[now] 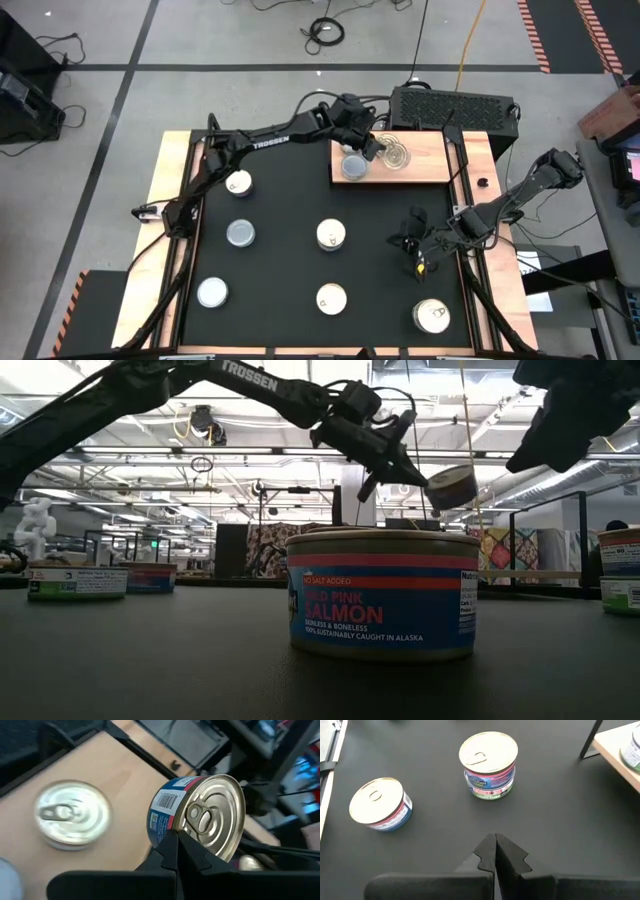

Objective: Stack canned seafood by type on shelf
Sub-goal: Put the blue pink tuna can on the shelf

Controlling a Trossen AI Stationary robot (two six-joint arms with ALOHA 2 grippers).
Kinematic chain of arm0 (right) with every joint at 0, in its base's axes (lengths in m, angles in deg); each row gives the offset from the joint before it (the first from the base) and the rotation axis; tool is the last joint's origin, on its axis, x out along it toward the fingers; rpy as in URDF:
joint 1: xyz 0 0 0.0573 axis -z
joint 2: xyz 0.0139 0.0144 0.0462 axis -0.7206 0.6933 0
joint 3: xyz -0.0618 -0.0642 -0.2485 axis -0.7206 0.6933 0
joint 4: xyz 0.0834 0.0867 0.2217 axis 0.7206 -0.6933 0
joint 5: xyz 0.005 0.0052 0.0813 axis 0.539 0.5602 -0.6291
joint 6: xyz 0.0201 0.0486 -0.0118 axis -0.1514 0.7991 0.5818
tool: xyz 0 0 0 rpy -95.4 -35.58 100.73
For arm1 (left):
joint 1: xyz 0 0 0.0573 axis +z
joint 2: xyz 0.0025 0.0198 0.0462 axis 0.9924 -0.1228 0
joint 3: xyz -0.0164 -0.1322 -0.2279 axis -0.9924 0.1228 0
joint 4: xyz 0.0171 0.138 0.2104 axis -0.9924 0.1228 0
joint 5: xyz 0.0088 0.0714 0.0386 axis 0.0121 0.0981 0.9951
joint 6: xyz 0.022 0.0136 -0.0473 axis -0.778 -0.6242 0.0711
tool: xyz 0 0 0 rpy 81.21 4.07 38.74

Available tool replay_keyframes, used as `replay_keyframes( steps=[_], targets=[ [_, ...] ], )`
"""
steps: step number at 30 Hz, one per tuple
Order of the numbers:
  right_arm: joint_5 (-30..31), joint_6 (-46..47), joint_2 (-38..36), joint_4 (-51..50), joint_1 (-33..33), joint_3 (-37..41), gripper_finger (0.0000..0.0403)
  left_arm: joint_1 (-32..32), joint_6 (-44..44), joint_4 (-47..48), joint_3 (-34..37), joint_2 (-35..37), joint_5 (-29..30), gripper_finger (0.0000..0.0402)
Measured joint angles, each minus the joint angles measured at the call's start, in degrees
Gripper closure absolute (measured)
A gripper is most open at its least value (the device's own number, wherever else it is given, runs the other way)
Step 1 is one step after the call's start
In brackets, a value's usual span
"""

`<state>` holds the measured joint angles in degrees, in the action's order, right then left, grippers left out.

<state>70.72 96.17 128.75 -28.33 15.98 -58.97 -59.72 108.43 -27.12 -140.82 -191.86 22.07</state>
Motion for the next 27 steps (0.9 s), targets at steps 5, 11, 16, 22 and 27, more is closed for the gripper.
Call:
replay_keyframes(
  steps=[5, 11, 16, 22, 27],
  targets=[
    [1.01, 0.01, 0.0, 0.07, 0.02, 0.0, 0.0403, -0.56, -2.66, 0.05, 0.16, 0.0, 0.86, 0.0401],
    [1.06, -0.07, 0.0, 0.48, 0.02, 0.0, 0.0403, -0.7, -2.16, -0.96, 0.16, -2.13, 0.79, 0.0401],
    [0.91, -0.28, 0.0, 0.39, 0.09, 0.0, 0.0403, 0.21, 3.13, -4.58, 0.22, -5.22, -2.16, 0.0401],
    [0.67, -0.76, 0.0, 0.43, 1.07, 0.0, 0.0403, 1.35, 4.89, -4.54, -0.1, -6.54, -3.05, 0.0401],
    [0.5, -2.39, 0.0, 0.42, 2.43, 0.0, 0.0403, 1.17, 5.12, -4.24, -0.17, -6.54, -2.93, 0.0401]
  ],
)
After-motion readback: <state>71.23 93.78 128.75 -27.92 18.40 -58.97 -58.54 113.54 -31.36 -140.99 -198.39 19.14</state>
